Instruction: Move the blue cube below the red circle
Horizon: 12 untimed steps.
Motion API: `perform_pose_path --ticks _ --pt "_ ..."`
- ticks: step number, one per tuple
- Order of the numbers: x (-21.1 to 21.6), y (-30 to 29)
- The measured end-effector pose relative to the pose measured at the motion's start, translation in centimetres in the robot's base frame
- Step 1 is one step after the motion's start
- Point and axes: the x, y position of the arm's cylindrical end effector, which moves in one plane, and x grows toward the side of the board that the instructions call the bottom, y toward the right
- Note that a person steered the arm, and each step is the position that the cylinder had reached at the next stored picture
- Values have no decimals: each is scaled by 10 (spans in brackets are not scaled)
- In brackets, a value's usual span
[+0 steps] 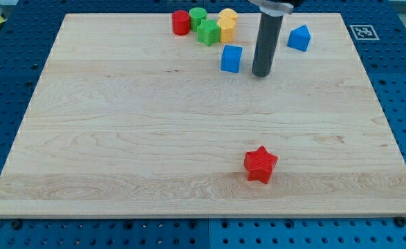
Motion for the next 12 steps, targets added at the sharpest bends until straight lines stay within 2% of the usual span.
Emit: perform_pose_path --ticks 2,9,11,12 --pt "-12 0" --pt "13 -18" --pt "14 -43" --pt "1 2"
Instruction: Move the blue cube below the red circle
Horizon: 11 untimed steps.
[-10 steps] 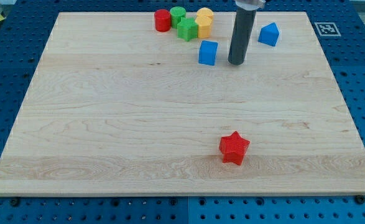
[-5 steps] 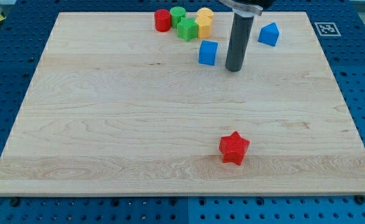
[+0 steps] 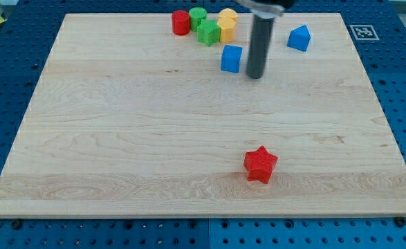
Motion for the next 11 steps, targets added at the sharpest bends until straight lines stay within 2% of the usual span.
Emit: perform_pose_path --ticks 1,2,3,6,11 --pt "0 -10" --pt "-2 -59" --pt "-7 -61" --pt "-16 -9" --pt "-17 -32"
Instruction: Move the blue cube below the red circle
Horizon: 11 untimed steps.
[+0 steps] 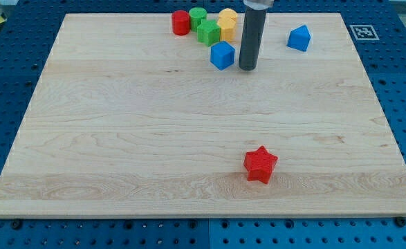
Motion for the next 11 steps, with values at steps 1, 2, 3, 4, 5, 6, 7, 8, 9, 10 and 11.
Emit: perform_pose_path --ticks 1,2,3,4,5,6,7,8,9,10,11 --pt "-1 -12" --pt "-5 -20" --pt "-7 -29" --pt "-17 -54" --pt "-17 -42" --pt "-19 -27" --pt "-23 -47" --pt "-38 -85" --pt "-39 -87" --pt "-18 -87" --pt "-5 -123"
